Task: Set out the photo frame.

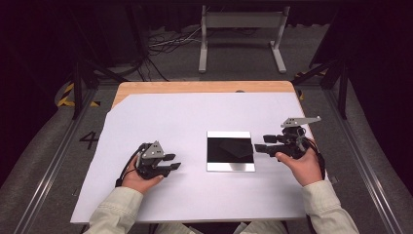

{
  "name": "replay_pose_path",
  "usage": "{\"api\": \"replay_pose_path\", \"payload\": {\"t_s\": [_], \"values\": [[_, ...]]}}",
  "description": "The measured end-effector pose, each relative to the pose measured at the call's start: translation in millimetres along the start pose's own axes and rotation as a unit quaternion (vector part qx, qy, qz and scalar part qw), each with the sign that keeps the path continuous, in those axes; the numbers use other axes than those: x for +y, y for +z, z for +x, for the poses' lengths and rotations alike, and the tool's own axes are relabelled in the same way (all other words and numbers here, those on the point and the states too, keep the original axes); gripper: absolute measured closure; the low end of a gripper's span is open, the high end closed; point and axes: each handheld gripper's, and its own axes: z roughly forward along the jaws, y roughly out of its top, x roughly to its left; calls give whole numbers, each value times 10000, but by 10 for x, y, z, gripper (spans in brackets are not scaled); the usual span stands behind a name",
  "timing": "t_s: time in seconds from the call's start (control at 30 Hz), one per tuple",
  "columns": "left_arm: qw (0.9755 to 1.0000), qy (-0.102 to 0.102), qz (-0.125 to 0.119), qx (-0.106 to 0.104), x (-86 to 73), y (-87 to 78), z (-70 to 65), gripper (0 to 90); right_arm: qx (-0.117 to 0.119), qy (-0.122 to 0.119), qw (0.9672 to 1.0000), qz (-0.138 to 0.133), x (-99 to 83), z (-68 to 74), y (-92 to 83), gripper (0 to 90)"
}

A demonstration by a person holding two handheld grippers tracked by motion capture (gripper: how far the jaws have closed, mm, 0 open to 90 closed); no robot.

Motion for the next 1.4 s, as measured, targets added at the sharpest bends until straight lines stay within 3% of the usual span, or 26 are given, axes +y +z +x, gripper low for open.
{"api": "replay_pose_path", "payload": {"t_s": [0.53, 0.9, 1.2, 1.4], "values": [[10000, -39, 37, 25, -31, -6, 2, 589, 333, 826, 9959, 141, -9, -55, 272, 351], [10000, -57, 48, 13, -36, 2, 4, 588, 486, 970, 9938, 228, -31, -28, 417, 328], [10000, -59, 66, 2, -41, 9, 8, 588, 718, 1206, 9896, 327, -35, -18, 536, 325], [10000, -52, 68, 11, -40, 10, 7, 588, 650, 1159, 9905, 355, -12, 17, 613, 323]]}}
